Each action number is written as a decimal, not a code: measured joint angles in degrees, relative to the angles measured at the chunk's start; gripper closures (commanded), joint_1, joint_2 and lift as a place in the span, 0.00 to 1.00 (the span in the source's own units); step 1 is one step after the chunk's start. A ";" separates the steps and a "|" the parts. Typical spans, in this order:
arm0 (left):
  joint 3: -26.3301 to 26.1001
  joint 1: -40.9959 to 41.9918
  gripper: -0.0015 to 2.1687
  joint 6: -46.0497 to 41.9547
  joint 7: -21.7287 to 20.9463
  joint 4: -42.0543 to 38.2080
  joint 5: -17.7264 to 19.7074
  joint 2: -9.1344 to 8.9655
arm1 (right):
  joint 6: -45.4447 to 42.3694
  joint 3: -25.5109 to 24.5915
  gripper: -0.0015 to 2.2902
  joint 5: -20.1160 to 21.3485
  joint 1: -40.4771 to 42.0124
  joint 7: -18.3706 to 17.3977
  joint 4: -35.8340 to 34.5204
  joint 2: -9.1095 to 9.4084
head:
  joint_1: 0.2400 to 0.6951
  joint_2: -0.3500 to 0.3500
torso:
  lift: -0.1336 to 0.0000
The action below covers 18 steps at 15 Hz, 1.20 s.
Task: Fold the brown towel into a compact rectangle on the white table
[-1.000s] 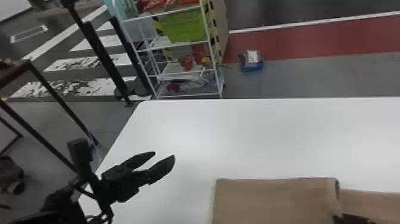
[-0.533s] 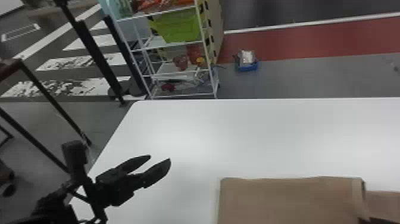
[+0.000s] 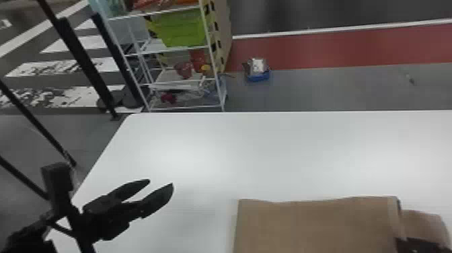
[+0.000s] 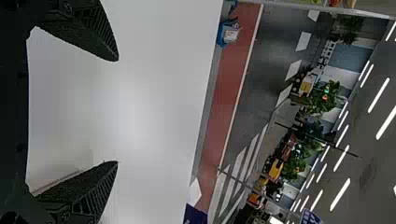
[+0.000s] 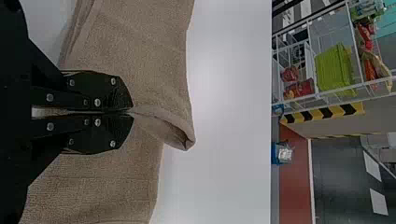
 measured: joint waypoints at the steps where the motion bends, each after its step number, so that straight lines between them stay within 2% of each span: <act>1: -0.04 0.07 0.05 -0.01 0.08 -0.04 -0.09 0.00 | 0.68 -0.58 0.48 -0.21 0.00 0.62 0.05 0.38 | 1.00 0.83 | 0.07; 6: -1.35 0.10 0.05 0.09 0.58 -0.51 -1.54 0.00 | 4.60 -5.64 0.48 -2.36 1.18 3.19 -1.60 2.77 | 1.00 0.81 | 0.07; 10: -1.84 0.50 0.05 0.16 0.93 -1.23 -1.65 0.00 | 4.18 -8.34 0.48 -2.56 0.12 4.11 -1.03 2.96 | 1.00 0.74 | 0.07; 18: -1.83 1.17 0.05 0.16 1.01 -1.71 -1.74 0.00 | 4.41 -11.00 0.48 -2.40 -1.39 6.80 2.04 3.05 | 1.00 0.69 | 0.07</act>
